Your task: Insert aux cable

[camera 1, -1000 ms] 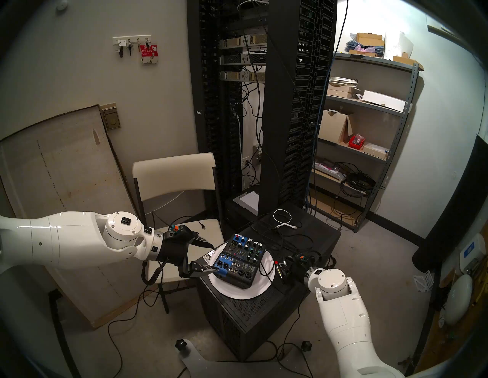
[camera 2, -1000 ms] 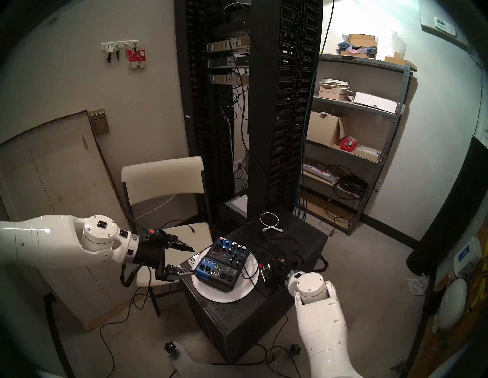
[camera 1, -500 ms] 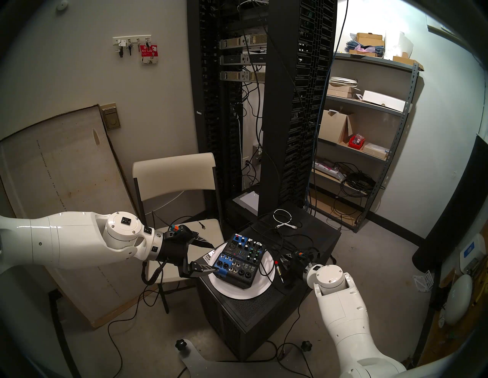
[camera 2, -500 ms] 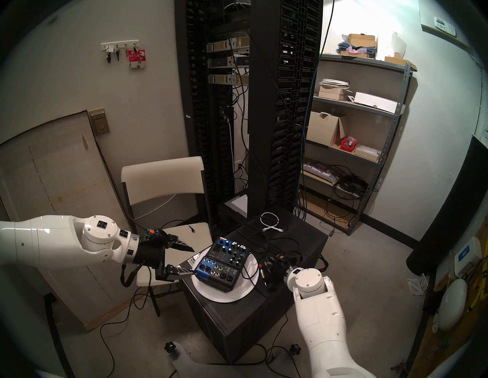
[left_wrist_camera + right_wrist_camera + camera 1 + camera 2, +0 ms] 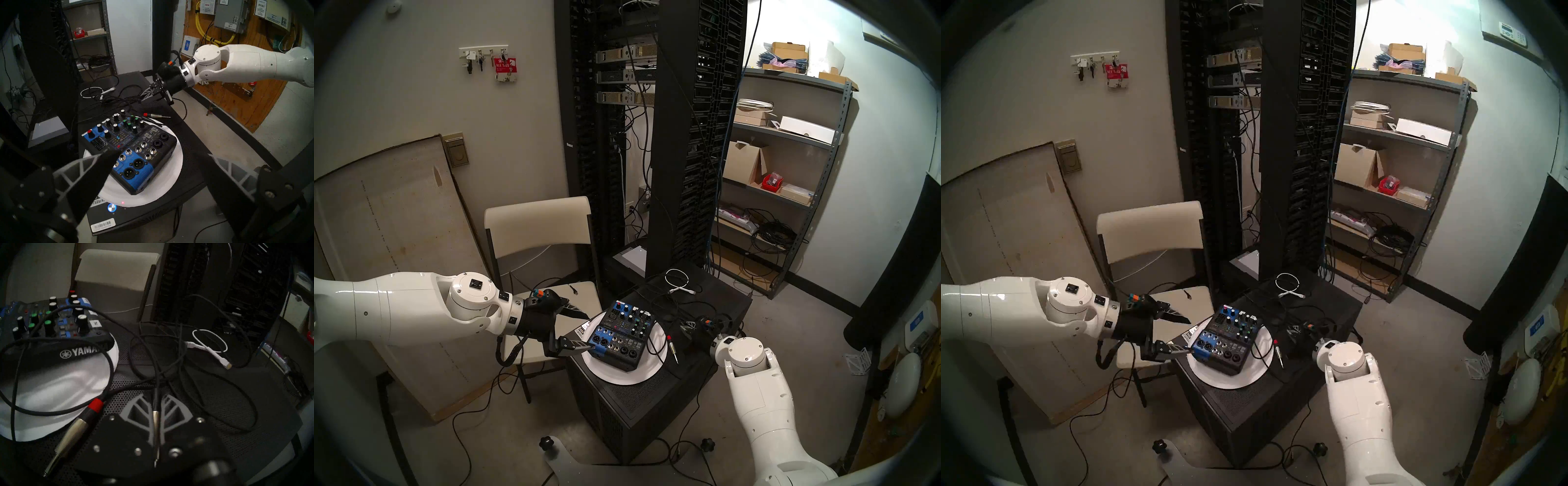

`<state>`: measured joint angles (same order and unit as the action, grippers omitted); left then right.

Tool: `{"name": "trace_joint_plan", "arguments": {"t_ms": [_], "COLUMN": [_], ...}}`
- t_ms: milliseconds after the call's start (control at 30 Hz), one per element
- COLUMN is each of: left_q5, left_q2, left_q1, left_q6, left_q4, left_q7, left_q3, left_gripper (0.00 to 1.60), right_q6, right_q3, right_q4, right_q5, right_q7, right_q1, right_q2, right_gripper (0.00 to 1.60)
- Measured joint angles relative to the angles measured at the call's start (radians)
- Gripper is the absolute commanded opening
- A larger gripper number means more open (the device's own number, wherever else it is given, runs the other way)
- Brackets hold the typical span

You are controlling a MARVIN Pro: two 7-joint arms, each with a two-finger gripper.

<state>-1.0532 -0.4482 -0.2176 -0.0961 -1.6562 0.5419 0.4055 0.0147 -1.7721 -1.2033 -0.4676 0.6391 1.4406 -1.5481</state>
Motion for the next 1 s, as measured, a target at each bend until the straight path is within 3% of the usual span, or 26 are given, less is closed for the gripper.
{"name": "trace_joint_plan", "arguments": {"t_ms": [367, 667, 1000], "left_q5": [0.000, -0.015, -0.065], "left_q2": [0.000, -0.012, -0.094], "left_q1": [0.000, -0.001, -0.003], "left_q6": [0.000, -0.016, -0.057], "left_q4": [0.000, 0.000, 0.017], "left_q7": [0.000, -0.001, 0.020], "left_q3": [0.000, -0.005, -0.039], "left_gripper": [1.60, 1.60, 1.60], "right_q6": [0.065, 0.097, 0.087], "right_q3": [-0.046, -0.024, 0.019], "right_q4": [-0.142, -0.249, -0.392], "right_q5": [0.125, 0.251, 0.371], "right_q7": [0.100, 0.173, 0.220], "right_q1": [0.066, 0.126, 0.248], "right_q2": [-0.032, -0.049, -0.058], "right_gripper": [0.00, 0.00, 0.00]}}
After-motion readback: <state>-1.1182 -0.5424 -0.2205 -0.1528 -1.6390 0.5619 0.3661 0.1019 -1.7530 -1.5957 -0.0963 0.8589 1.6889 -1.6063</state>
